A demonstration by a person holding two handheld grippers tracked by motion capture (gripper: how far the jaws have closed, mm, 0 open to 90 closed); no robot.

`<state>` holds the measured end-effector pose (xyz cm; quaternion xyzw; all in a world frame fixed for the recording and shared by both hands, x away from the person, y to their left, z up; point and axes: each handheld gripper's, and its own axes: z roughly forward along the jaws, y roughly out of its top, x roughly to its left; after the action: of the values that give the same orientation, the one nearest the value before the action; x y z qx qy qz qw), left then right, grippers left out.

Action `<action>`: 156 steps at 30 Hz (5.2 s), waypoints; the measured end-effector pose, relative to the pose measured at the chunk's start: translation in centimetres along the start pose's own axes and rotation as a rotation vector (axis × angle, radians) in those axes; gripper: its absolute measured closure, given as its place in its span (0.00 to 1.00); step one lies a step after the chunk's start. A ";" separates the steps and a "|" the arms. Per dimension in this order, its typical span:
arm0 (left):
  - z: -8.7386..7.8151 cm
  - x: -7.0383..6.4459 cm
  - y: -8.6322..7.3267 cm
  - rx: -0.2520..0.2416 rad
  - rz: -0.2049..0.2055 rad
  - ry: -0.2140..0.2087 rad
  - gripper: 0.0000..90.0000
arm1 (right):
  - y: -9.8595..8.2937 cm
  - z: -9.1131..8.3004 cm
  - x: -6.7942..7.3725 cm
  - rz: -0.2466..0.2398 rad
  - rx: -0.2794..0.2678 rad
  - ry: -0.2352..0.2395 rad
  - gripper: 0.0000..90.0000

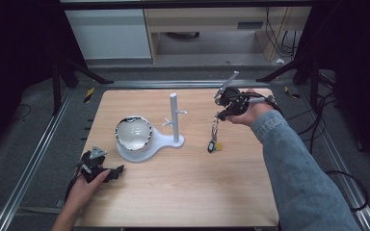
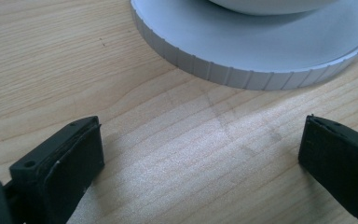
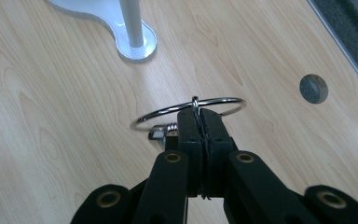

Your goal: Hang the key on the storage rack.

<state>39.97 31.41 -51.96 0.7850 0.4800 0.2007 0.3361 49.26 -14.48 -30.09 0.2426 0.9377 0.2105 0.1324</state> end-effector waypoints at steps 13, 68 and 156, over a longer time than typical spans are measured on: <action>0.0 0.0 0.0 0.001 0.001 0.000 0.00 | 2.7 -1.4 0.2 -0.031 -0.030 -0.002 0.98; 0.0 0.0 0.0 0.001 0.002 0.001 0.00 | 12.5 -5.1 3.0 -0.190 0.167 -0.025 0.99; 0.0 0.0 0.0 0.000 0.002 -0.001 0.00 | 10.4 -0.2 -1.2 -0.067 0.149 -0.116 0.11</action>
<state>39.97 31.41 -51.96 0.7858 0.4789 0.2006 0.3360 54.37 -6.93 -24.98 0.2321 0.9491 0.1213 0.1750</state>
